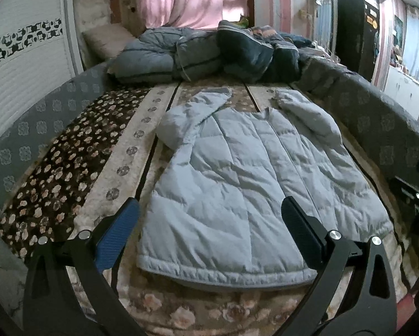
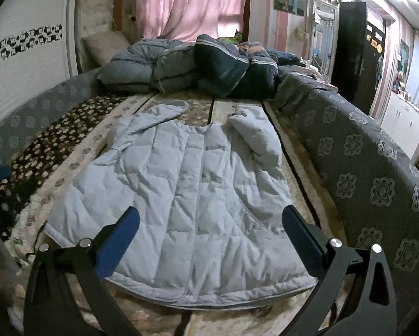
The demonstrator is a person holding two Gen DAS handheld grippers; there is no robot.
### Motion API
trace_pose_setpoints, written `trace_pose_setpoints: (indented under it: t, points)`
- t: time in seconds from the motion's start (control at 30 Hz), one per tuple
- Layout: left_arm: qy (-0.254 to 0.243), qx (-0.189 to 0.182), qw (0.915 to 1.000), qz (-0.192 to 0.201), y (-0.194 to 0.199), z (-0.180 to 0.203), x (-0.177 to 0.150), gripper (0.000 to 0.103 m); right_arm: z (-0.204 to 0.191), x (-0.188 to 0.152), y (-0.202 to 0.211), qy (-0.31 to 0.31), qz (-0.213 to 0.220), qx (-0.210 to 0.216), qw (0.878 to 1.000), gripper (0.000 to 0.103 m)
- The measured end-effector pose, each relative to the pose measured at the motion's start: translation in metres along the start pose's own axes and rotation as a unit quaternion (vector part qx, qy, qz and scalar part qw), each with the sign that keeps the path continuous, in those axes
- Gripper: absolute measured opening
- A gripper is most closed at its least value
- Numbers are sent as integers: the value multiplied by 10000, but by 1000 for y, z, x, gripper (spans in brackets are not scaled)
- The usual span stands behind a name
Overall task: Fold large clothes
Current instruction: 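Grasp the jacket hem with the left tool while the right tool grasps the sleeve cuff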
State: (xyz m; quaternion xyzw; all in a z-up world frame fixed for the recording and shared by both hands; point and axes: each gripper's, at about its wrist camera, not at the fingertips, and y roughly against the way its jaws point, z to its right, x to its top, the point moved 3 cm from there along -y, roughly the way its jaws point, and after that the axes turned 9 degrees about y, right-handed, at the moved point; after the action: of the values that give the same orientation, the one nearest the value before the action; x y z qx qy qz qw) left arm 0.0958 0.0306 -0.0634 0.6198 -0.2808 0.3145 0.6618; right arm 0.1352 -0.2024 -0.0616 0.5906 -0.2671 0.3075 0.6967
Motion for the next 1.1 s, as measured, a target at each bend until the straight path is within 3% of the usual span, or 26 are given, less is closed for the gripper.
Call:
trace_pose_setpoints:
  t: [0.2, 0.37, 0.5, 0.6, 0.8, 0.93, 1.0, 1.1]
  points:
    - [-94, 75, 9999, 71, -17, -8, 24, 100, 38, 0, -38, -362, -406, 106, 9985, 102]
    - [-100, 175, 9998, 41, -31, -13, 44, 100, 62, 8, -47, -415, -443, 12, 9982, 101]
    - [-59, 255, 9996, -84, -68, -24, 45, 100, 83, -5, -74, -553, -600, -32, 9967, 101]
    - [-87, 442, 9978, -494, -101, -39, 21, 100, 98, -35, -101, -590, -940, -66, 9938, 101]
    - [-258, 855, 9921, -877, -129, -74, -46, 99, 118, -120, -136, -604, -1690, -380, 9830, 101]
    - [56, 937, 9906, -994, -138, -102, -68, 99, 125, -148, -144, -603, -1814, -519, 9802, 101]
    - [198, 869, 9897, -1117, -145, -116, -77, 92, 124, -159, -149, -544, -1864, -470, 9798, 101]
    - [356, 754, 9882, -1284, -158, -129, -88, 91, 123, -169, -155, -411, -1815, -409, 9817, 101]
